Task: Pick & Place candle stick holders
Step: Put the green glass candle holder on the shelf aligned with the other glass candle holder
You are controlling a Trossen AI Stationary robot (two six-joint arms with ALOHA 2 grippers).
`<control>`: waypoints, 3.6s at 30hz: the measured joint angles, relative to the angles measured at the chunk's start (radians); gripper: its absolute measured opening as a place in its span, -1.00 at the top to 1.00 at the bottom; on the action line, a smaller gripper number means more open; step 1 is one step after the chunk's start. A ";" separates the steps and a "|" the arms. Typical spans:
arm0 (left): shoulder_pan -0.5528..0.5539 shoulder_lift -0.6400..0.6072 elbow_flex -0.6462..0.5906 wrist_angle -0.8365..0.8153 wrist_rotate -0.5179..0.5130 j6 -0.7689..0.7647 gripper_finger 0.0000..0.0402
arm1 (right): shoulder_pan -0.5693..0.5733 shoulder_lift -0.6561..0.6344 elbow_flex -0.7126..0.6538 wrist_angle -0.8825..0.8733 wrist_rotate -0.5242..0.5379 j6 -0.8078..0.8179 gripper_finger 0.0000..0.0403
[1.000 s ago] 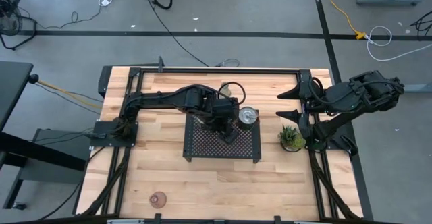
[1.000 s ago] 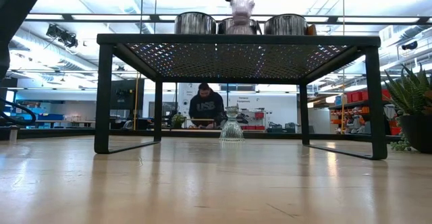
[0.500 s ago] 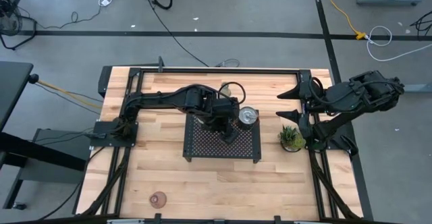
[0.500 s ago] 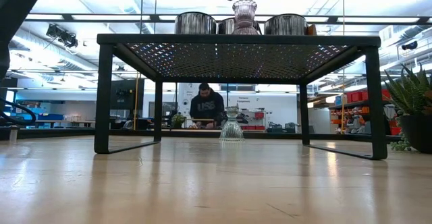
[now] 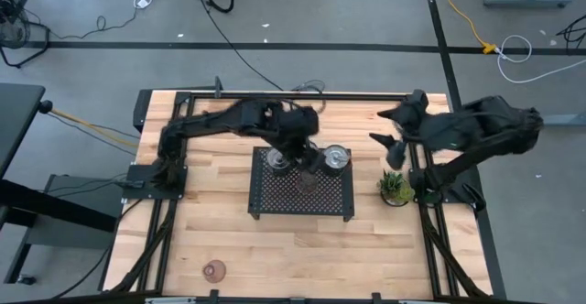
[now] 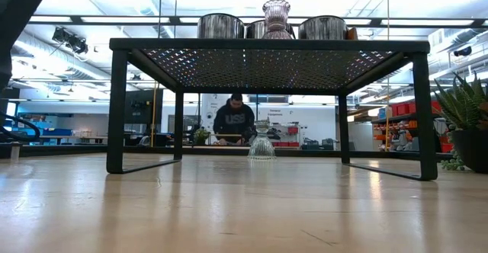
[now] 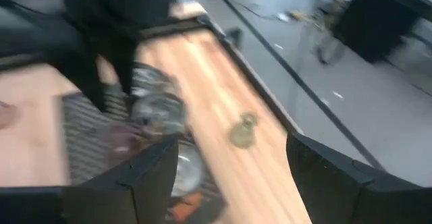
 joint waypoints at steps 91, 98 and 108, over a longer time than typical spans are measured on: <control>0.342 -0.378 0.000 -0.026 -0.393 0.709 -0.10 | -0.757 0.919 -0.001 0.492 -0.547 -0.210 -0.52; 0.342 -0.378 0.000 -0.015 -0.393 0.699 -0.10 | -0.757 0.919 -0.010 0.486 -0.546 -0.228 -0.52; 0.342 -0.378 0.000 0.011 -0.394 0.699 -0.10 | -0.762 0.939 -0.022 0.495 -0.549 -0.220 -0.52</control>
